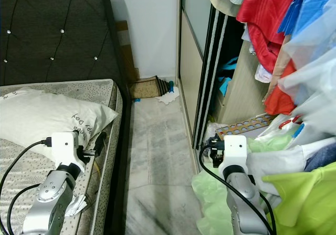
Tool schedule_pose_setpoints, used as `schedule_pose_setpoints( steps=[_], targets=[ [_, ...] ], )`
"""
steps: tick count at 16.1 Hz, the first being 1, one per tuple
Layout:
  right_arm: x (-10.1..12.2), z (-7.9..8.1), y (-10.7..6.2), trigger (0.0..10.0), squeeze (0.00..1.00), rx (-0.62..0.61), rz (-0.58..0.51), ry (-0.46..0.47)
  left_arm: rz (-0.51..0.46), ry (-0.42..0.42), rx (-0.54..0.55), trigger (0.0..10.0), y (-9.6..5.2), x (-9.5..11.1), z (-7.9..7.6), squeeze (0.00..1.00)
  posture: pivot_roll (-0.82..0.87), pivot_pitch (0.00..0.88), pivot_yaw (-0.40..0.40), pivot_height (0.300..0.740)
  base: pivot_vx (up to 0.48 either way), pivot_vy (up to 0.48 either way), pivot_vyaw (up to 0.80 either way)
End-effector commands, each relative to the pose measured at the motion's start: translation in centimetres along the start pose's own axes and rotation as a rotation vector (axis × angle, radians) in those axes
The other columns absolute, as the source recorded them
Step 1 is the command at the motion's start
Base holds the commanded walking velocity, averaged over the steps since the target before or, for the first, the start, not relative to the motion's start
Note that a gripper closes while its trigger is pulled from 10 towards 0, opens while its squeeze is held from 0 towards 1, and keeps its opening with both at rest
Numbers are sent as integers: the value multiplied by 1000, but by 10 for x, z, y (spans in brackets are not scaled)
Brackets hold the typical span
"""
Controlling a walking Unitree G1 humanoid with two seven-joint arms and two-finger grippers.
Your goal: Clean up the room
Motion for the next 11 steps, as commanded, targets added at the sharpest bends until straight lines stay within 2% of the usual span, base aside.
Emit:
schedule_pose_setpoints(
  steps=[1, 11],
  targets=[
    [1, 3, 0, 10000, 0, 9, -2, -2, 3, 6, 7, 10000, 0, -1, 1, 0, -195, 0, 47, 740, 0, 0, 0],
    [7, 7, 6, 10000, 0, 25, -13, 4, 6, -15, -10, 10000, 4, -1, -2, 0, -197, 0, 44, 740, 0, 0, 0]
  ],
)
Point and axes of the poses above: a point about 5 cm out from each wrist's last joint towards the gripper, its own y axis pointing out of the wrist towards the gripper, its own x axis along the axis of the wrist's last joint, z = x × y, the point moved 5 cm from there along y, pointing out of the wrist towards the gripper, and after that the axes turned 10 degrees about -y, right-handed, at the moved point
